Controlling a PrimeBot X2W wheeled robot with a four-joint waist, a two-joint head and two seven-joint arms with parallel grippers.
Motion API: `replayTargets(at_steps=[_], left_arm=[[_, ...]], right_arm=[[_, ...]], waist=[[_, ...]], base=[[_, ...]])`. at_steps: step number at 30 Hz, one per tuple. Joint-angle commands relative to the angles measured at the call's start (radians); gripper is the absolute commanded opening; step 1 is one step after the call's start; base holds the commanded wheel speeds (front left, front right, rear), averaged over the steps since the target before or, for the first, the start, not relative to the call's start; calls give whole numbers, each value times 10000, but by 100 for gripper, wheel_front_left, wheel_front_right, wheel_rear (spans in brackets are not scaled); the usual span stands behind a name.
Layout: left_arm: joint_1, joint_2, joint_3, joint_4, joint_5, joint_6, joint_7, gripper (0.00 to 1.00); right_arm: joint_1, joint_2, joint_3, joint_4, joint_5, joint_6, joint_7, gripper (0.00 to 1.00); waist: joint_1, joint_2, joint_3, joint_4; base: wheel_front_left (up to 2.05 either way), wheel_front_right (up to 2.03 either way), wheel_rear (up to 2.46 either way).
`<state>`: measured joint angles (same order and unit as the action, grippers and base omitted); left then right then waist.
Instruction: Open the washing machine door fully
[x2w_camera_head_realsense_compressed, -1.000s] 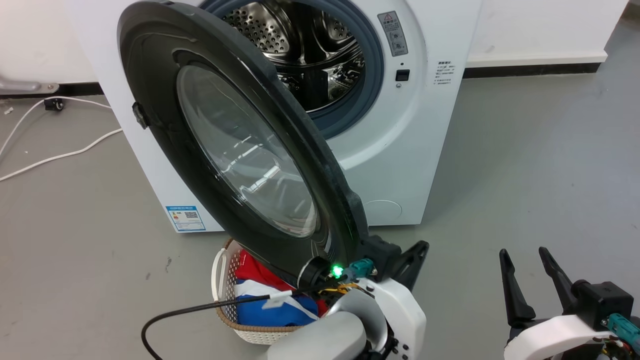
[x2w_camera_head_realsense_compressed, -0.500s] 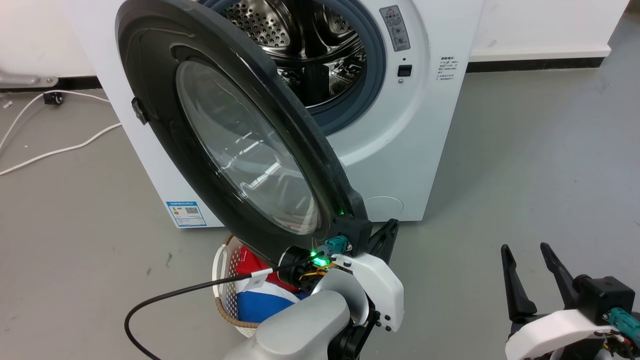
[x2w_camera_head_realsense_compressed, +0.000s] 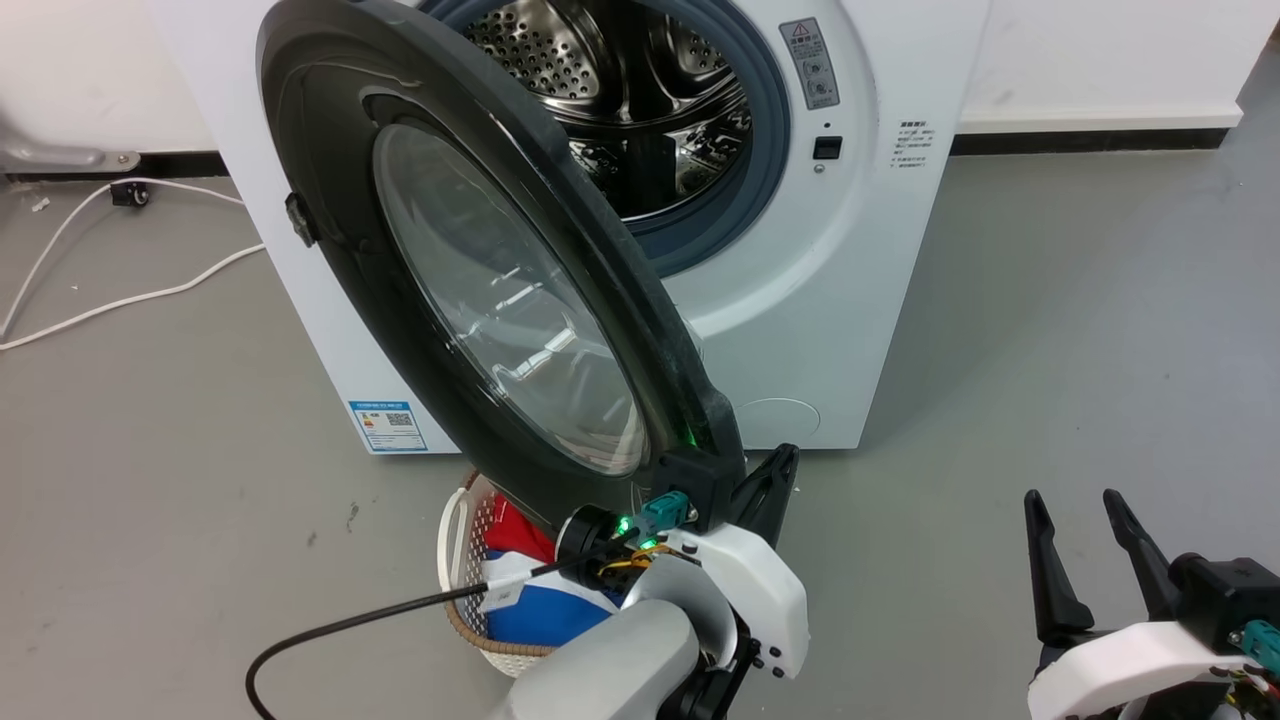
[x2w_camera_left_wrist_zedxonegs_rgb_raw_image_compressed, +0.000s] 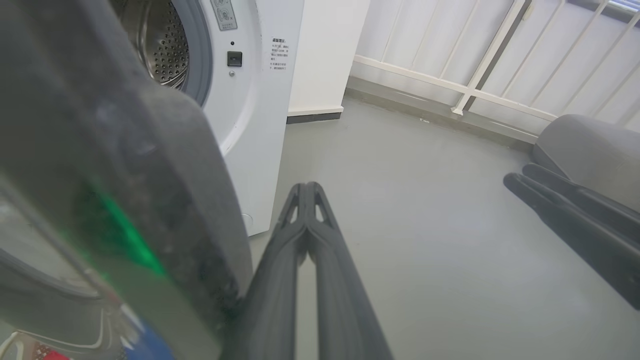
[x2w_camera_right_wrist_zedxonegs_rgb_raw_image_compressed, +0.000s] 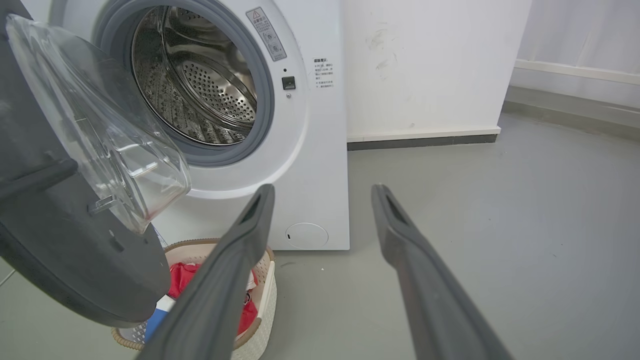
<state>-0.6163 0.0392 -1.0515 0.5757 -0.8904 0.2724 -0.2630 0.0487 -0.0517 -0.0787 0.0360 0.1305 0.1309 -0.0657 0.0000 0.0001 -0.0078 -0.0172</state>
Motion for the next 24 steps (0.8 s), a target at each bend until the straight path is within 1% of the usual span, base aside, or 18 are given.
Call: replayTargets(at_steps=[1,6,10,18,24], left_arm=[[219,215,200,74,109,23,-20,0],[666,462,606,-295,459,47,-21,0],[1073,736,847,-746,691,171,-21,0],[1912,1522,1290,-1819,976,735,-20,0],[2502,2140,1415,-2942,1331,1303,-21,0]], right_arm=[[94,26,-30,7,10,-3,-40,100],[148,26,-78,59,89,-3,-41,100],[151,26,-123,70,92,-3,-41,100],[226,25,-163,82,157,-3,-55,100],[258,25,-231,66,194,-3,-60,100]], waist=[[0,-1,2,32],[0,-1,-21,120],[0,-1,-42,201],[0,-1,-65,310],[0,-1,-40,454]], base=[[0,0,0],[0,0,0],[0,0,0],[0,0,0],[0,0,0]])
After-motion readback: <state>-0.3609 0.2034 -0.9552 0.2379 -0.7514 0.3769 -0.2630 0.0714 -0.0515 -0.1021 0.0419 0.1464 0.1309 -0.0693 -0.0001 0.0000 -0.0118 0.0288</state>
